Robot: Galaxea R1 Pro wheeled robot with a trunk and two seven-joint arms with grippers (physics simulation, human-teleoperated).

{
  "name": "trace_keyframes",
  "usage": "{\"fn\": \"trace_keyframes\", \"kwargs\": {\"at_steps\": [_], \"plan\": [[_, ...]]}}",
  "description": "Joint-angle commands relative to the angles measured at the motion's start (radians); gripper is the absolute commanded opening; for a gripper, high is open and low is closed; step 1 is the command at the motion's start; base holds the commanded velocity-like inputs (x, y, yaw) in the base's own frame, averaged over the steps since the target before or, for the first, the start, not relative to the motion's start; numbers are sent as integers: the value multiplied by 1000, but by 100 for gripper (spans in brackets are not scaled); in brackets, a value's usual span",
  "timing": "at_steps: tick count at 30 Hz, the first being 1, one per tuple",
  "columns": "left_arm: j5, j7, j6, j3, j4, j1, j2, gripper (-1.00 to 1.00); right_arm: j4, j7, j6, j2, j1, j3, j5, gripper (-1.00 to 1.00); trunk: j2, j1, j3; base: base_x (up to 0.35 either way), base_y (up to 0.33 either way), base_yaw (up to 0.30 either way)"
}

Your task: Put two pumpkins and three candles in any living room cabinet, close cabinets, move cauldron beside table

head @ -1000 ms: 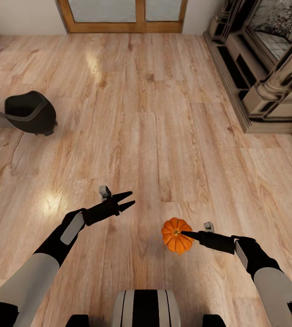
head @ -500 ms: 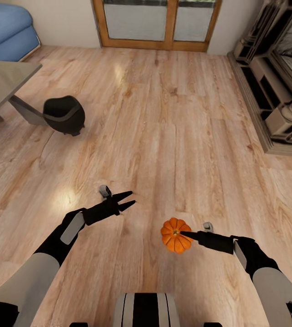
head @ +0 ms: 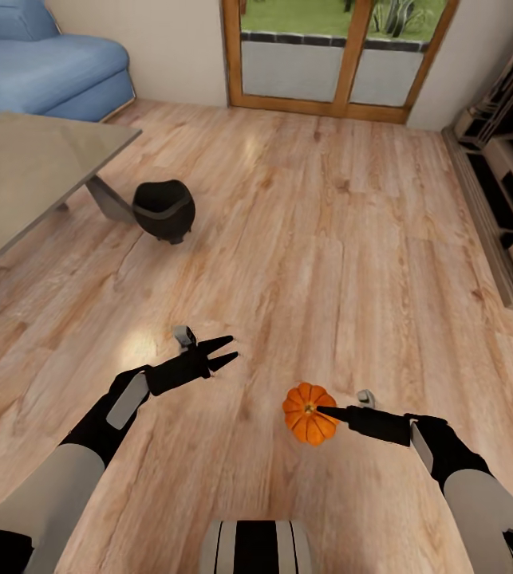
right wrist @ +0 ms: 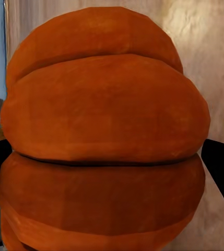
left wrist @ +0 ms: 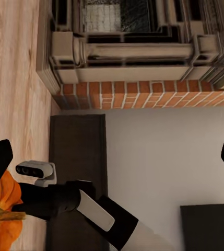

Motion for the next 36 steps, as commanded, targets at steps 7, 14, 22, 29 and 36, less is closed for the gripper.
{"fn": "trace_keyframes", "kwargs": {"at_steps": [7,14,22,29,36], "plan": [[-1,1,-1,0,0,0,-1,100,1,2,3,1,0,0,-1,-100,2,-3,27,0,0,288],[-2,84,5,0,-7,-4,-2,100,2,2,3,3,0,1,-1,-100,3,-6,54,0,0,288],[0,202,8,-1,-65,-2,-27,100,3,2,3,3,1,1,-1,-100,5,-10,85,0,0,288],[-1,205,8,-2,-67,-2,-27,100,3,2,4,3,2,1,-1,-100,7,-13,112,0,0,288],[-1,204,8,-2,-68,-2,-27,100,3,2,4,3,2,1,-1,-100,8,-16,139,0,0,288]]}}
